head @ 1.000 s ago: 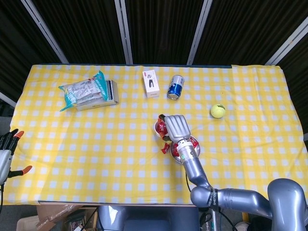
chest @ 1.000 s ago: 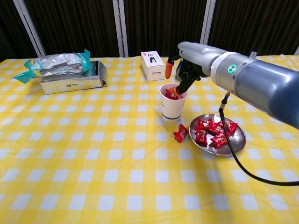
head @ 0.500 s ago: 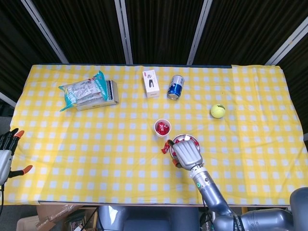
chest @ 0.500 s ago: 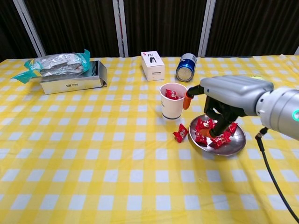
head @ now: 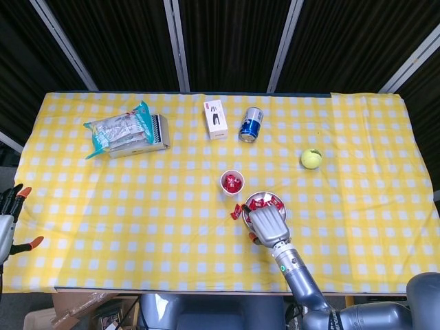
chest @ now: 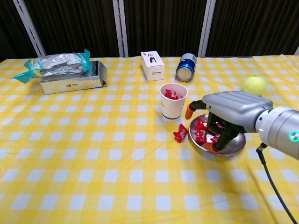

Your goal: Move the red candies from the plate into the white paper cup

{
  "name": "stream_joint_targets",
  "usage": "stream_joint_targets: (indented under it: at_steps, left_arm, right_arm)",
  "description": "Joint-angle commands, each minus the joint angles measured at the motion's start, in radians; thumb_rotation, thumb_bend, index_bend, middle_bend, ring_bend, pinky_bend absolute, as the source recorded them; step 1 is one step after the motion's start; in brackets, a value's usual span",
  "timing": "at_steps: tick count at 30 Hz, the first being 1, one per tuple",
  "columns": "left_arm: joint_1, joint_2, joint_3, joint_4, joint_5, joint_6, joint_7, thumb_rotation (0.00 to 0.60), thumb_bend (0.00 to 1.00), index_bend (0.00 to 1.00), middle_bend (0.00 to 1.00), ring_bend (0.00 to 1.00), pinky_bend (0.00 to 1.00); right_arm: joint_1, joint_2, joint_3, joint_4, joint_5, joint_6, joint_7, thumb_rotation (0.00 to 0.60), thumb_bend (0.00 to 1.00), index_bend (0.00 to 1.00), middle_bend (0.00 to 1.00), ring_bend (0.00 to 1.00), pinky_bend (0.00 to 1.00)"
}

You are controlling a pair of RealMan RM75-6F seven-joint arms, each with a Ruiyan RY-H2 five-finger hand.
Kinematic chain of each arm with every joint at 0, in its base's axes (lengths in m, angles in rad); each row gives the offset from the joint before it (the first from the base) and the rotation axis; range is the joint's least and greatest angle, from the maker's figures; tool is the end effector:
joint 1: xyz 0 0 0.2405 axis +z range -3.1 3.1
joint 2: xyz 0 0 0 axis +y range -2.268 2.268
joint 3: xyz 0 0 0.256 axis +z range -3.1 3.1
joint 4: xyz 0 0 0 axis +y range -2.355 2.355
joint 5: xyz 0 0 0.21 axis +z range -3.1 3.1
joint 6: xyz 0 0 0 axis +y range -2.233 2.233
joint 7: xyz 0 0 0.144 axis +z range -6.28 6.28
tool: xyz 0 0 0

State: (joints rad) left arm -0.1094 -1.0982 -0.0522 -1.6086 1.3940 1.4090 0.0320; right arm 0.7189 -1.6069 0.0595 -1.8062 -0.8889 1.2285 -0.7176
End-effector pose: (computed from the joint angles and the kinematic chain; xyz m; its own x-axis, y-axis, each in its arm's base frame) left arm -0.3267 0.1887 0.1628 0.4314 0.0658 0.8997 0.8972 0.0727 -0.4355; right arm -0.1227 -0.2685 -0.0338 0.4817 -0.3277 0.8128 -0.8659 -0.3209 0.3838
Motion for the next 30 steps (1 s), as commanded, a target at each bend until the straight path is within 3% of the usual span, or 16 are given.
stream_joint_targets:
  at_steps: [1,30]
  left_arm:
    - [0.002,0.001,0.004,0.015,0.003,-0.005,-0.017,0.6,0.07,0.0,0.0,0.0,0.0]
    - [-0.007,0.018,-0.005,-0.039,-0.026,-0.027,0.02,0.6,0.07,0.0,0.0,0.0,0.0]
  right_arm:
    - [0.007,-0.023,0.015,0.032,0.018,-0.018,-0.001,0.6,0.35,0.26,0.86,0.85,0.95]
    - [0.04,-0.16,0.109,0.256,0.09,-0.131,0.088,0.6,0.35,0.39,0.87,0.85,0.95]
